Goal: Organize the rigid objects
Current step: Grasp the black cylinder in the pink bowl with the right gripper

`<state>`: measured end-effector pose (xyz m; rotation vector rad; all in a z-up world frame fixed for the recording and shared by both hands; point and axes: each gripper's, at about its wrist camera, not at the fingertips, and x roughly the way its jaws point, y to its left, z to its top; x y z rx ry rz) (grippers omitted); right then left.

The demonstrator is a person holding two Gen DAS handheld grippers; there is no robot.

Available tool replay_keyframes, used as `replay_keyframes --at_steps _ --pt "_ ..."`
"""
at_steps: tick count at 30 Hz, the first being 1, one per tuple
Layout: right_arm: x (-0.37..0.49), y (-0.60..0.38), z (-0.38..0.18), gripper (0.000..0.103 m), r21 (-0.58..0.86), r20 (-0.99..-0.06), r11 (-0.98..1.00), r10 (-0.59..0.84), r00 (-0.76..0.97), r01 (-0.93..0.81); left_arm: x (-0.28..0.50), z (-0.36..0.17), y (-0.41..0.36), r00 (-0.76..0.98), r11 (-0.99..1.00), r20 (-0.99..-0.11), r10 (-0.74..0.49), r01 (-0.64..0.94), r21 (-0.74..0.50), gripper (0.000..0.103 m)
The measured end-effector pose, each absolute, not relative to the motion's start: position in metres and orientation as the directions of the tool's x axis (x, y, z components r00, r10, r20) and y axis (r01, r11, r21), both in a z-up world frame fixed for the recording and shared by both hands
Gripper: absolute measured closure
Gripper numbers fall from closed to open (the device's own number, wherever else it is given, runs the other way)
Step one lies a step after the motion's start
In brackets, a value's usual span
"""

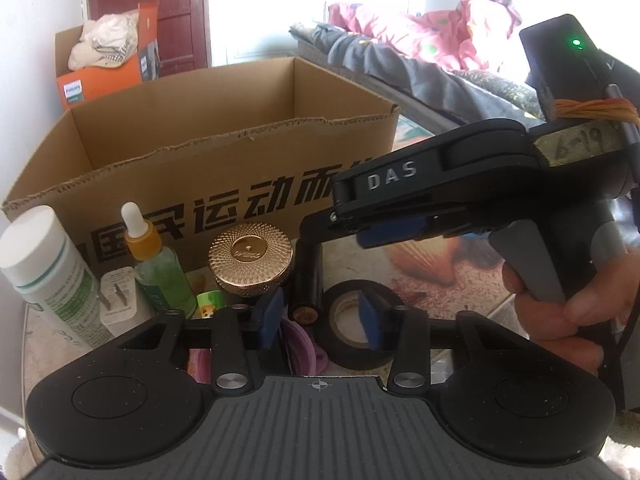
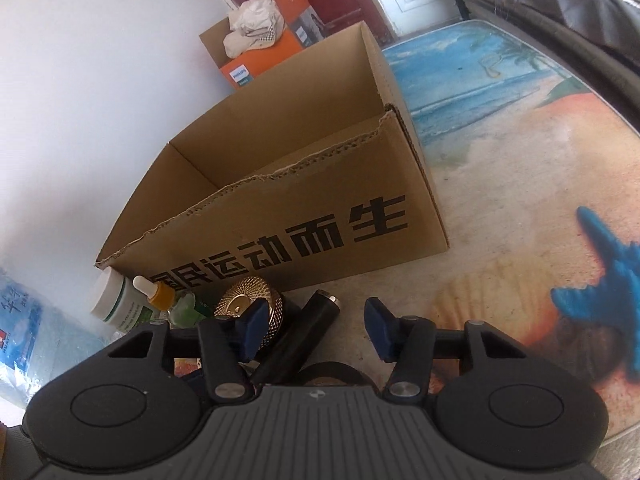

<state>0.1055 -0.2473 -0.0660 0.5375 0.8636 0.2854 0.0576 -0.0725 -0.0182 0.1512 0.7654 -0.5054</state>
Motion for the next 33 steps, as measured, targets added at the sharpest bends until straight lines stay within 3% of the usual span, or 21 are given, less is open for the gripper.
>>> replay_keyframes --at_steps 2,4,10,20,26,30,33 --pt "0.113 -0.244 -0.073 0.061 0.566 -0.659 0.824 0.460 0.595 -0.011 0.062 -0.020 -0.073 0.600 0.869 -0.702 -0.385 0.491 -0.057 0.074" --pt "0.119 -0.241 -0.078 0.066 0.570 -0.677 0.821 0.466 0.570 0.005 0.064 -0.022 -0.074 0.600 0.869 -0.703 -0.382 0.493 -0.051 0.075" --pt "0.130 -0.236 -0.079 0.072 0.570 -0.697 0.821 0.469 0.543 0.023 0.067 -0.024 -0.073 0.591 0.861 -0.708 -0.386 0.506 -0.047 0.080" --pt "0.128 -0.265 -0.083 0.077 0.623 -0.669 0.777 0.469 0.576 0.091 0.067 -0.015 -0.077 0.592 0.842 -0.689 -0.418 0.537 -0.049 0.079" --pt "0.116 -0.292 -0.081 0.080 0.590 -0.668 0.797 0.391 0.633 0.130 0.074 -0.014 -0.098 0.576 0.825 -0.694 -0.432 0.563 -0.046 0.078" --pt "0.111 -0.311 -0.092 0.090 0.612 -0.665 0.774 0.392 0.636 0.163 0.083 -0.019 -0.114 0.574 0.824 -0.706 -0.416 0.566 -0.026 0.078" --pt "0.107 -0.320 -0.099 0.090 0.656 -0.637 0.736 0.423 0.644 0.166 0.089 -0.021 -0.126 0.593 0.827 -0.711 -0.378 0.562 0.029 0.078"
